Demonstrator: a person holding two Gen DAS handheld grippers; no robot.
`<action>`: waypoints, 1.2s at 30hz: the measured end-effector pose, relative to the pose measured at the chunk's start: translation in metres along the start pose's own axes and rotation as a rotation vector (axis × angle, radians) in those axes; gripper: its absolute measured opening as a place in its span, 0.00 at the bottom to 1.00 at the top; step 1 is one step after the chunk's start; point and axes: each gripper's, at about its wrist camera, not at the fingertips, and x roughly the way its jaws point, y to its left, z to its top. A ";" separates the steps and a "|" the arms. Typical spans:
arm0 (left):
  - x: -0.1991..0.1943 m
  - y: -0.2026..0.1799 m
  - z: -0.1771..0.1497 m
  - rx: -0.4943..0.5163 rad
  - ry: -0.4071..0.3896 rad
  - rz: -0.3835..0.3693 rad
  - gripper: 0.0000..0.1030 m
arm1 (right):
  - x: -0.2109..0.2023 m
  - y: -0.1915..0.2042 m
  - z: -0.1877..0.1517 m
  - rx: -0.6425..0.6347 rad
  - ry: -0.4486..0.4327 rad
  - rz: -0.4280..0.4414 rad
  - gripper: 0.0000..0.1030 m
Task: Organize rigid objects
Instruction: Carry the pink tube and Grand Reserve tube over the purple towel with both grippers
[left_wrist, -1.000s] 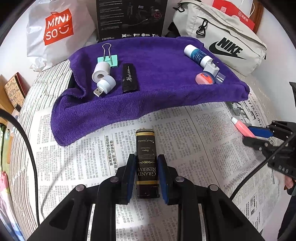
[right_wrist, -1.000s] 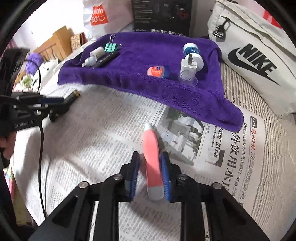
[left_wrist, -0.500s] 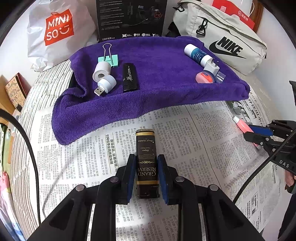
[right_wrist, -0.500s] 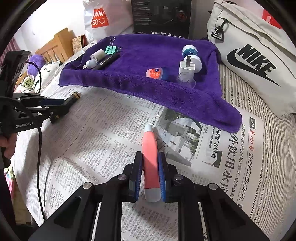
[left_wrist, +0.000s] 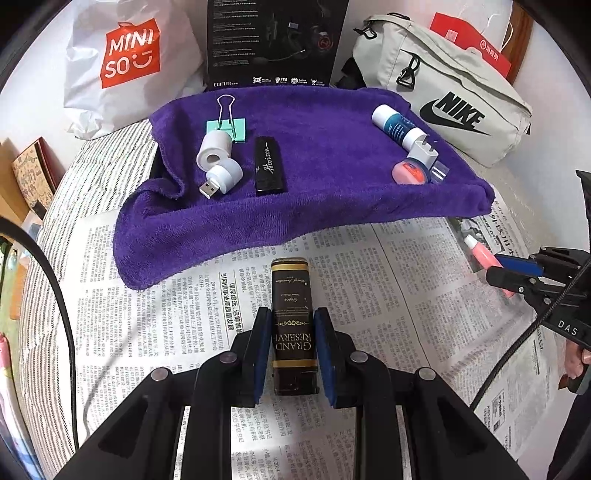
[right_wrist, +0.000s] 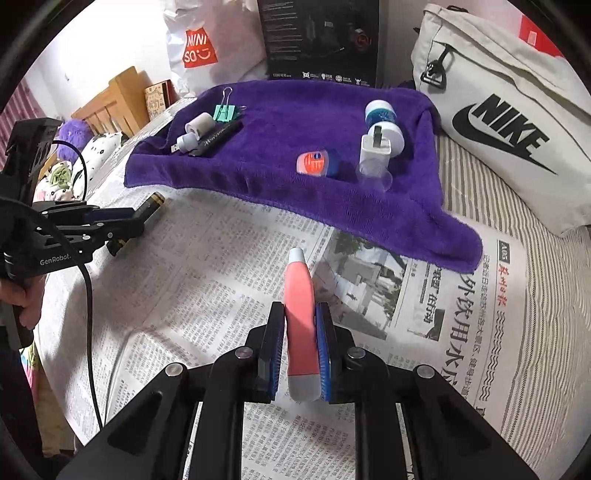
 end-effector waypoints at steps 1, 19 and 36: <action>-0.001 0.001 0.000 -0.001 -0.003 0.000 0.22 | -0.002 0.000 0.001 0.002 -0.004 -0.002 0.16; -0.020 0.009 0.015 -0.001 -0.034 -0.006 0.22 | -0.011 -0.010 0.016 0.040 -0.030 0.026 0.16; -0.020 0.011 0.060 0.004 -0.046 -0.030 0.22 | -0.007 -0.018 0.075 0.037 -0.074 0.046 0.16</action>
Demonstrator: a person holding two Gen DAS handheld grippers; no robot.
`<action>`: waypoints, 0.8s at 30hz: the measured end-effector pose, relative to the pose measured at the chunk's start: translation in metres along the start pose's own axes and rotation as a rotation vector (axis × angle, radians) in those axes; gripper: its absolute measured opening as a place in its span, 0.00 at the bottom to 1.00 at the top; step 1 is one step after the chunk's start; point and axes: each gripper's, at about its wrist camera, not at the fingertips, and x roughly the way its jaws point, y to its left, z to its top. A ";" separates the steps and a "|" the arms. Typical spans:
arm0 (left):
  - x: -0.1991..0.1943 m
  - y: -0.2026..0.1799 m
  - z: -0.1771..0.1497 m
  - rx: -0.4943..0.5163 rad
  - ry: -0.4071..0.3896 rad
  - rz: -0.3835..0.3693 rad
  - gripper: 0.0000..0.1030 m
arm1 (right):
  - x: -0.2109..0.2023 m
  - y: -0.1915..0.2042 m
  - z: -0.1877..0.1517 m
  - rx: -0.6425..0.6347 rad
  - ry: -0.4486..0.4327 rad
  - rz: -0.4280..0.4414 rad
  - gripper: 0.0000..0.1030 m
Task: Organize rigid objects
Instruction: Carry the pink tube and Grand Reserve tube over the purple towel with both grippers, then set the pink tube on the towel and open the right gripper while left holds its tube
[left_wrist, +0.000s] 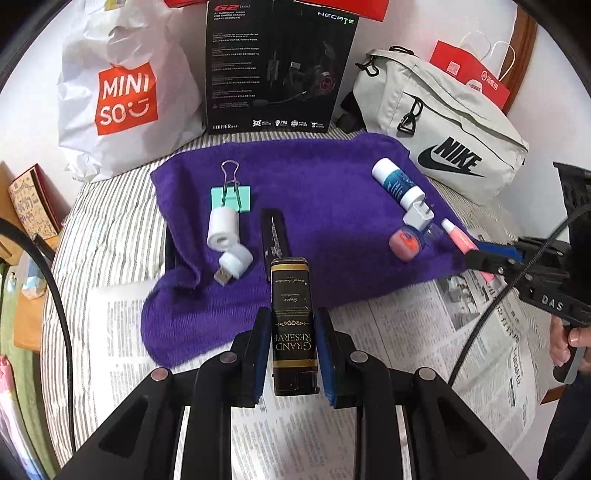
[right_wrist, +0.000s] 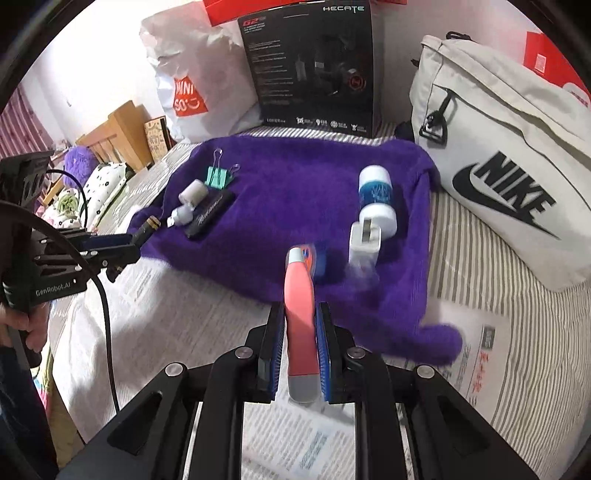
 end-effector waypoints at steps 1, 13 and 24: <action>0.001 0.001 0.003 -0.002 -0.001 -0.002 0.22 | 0.004 -0.001 0.007 -0.003 0.000 0.001 0.16; 0.018 0.026 0.015 -0.029 0.020 0.012 0.22 | 0.053 -0.010 0.077 0.006 0.003 -0.029 0.16; 0.026 0.035 0.018 -0.039 0.032 0.007 0.22 | 0.114 -0.014 0.087 -0.006 0.091 -0.122 0.16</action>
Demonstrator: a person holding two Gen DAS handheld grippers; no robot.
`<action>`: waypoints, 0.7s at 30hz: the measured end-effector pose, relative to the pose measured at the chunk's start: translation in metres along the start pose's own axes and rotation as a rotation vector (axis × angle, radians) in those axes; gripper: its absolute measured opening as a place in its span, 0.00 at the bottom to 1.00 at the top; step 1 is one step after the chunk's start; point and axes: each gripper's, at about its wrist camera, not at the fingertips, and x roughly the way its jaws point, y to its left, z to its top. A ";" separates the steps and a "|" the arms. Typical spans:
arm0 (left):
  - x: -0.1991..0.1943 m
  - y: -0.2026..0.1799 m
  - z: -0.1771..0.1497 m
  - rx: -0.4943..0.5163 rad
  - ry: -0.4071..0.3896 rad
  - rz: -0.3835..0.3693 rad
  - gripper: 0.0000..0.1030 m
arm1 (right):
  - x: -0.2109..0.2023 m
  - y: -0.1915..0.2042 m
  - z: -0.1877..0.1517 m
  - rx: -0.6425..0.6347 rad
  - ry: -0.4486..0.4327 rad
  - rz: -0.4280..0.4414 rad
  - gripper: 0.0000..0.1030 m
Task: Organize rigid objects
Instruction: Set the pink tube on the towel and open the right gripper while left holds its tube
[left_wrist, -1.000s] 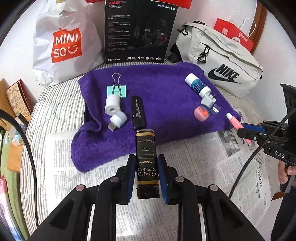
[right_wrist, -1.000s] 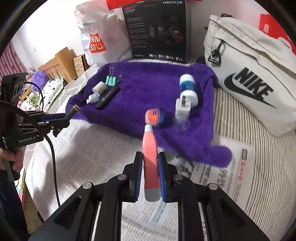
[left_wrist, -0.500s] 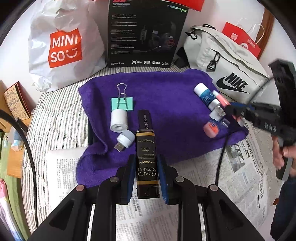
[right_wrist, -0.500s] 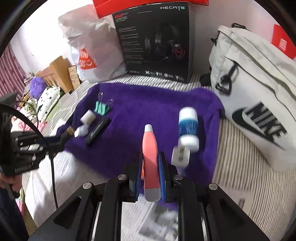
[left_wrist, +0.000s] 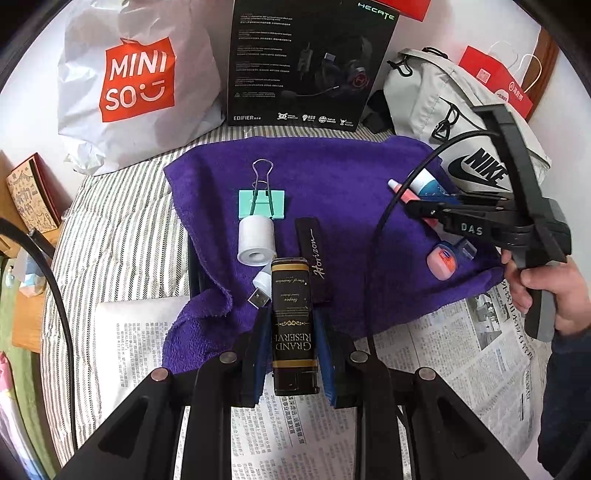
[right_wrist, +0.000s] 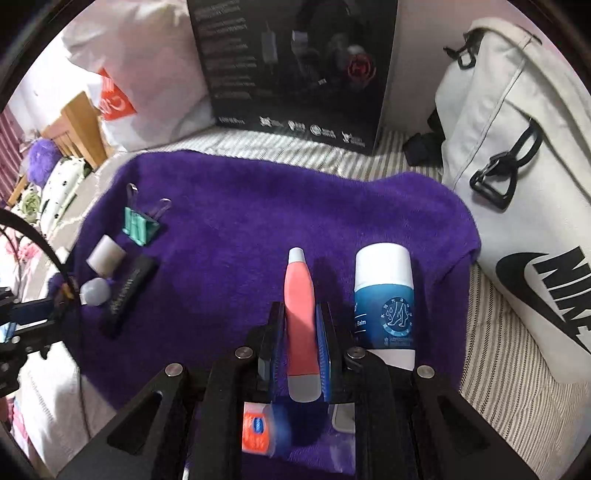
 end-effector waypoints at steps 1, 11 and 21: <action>0.000 0.000 0.000 -0.002 0.001 -0.004 0.22 | 0.003 0.000 0.000 -0.001 0.004 -0.003 0.16; 0.001 -0.002 0.002 0.006 0.007 -0.005 0.22 | 0.009 0.002 -0.001 -0.025 0.009 -0.030 0.17; -0.006 0.003 0.003 -0.008 0.002 0.014 0.22 | -0.010 0.009 -0.007 -0.042 -0.006 -0.003 0.38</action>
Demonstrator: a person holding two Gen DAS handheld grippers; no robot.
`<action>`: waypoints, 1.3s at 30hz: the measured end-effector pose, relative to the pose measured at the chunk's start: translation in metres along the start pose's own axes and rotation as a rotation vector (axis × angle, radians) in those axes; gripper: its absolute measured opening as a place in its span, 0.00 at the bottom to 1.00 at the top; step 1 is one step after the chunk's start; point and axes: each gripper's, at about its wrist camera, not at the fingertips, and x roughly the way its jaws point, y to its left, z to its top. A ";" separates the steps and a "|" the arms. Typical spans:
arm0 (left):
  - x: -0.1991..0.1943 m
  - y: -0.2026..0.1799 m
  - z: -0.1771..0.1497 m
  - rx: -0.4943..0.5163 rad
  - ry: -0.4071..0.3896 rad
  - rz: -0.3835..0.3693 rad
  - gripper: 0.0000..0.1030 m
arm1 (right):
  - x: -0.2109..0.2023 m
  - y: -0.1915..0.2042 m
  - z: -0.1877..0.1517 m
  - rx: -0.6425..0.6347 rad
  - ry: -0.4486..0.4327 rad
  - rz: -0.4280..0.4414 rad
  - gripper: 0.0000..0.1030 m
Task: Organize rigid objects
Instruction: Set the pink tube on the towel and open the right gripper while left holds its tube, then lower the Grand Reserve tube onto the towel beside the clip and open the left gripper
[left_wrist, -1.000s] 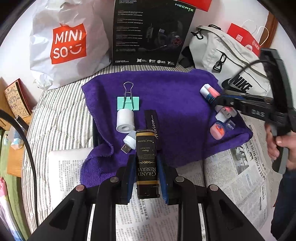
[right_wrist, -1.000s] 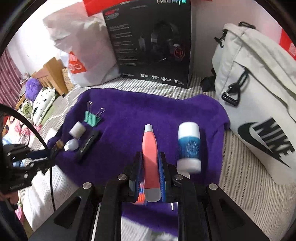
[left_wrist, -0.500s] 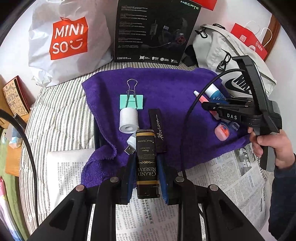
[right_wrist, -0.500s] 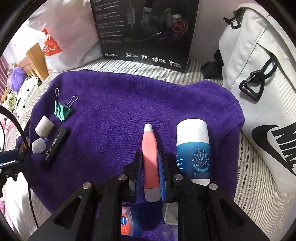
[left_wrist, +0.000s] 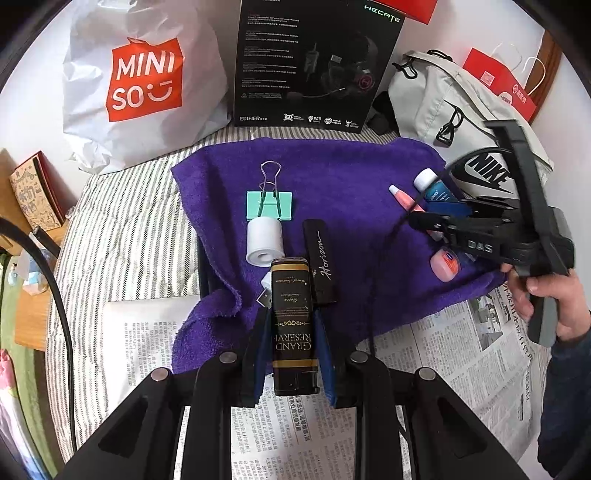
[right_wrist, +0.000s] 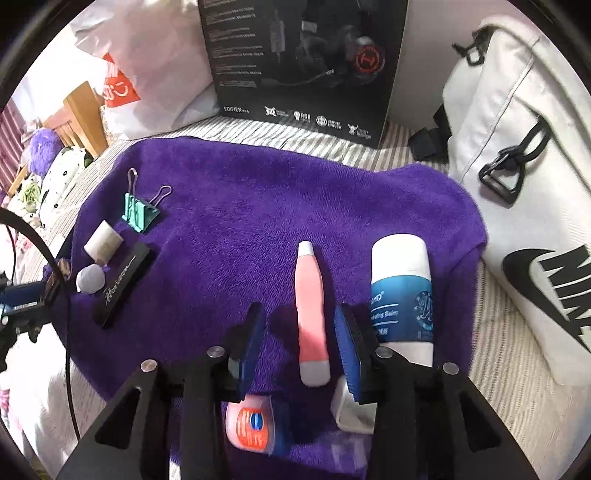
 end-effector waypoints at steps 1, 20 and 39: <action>-0.001 -0.001 0.000 -0.002 -0.001 0.001 0.22 | -0.005 0.001 -0.001 -0.003 -0.006 0.003 0.38; 0.027 -0.028 0.031 0.028 -0.005 -0.012 0.22 | -0.077 -0.025 -0.064 0.050 -0.114 0.047 0.44; 0.090 -0.043 0.092 0.029 0.024 -0.002 0.22 | -0.074 -0.037 -0.077 0.084 -0.179 0.220 0.45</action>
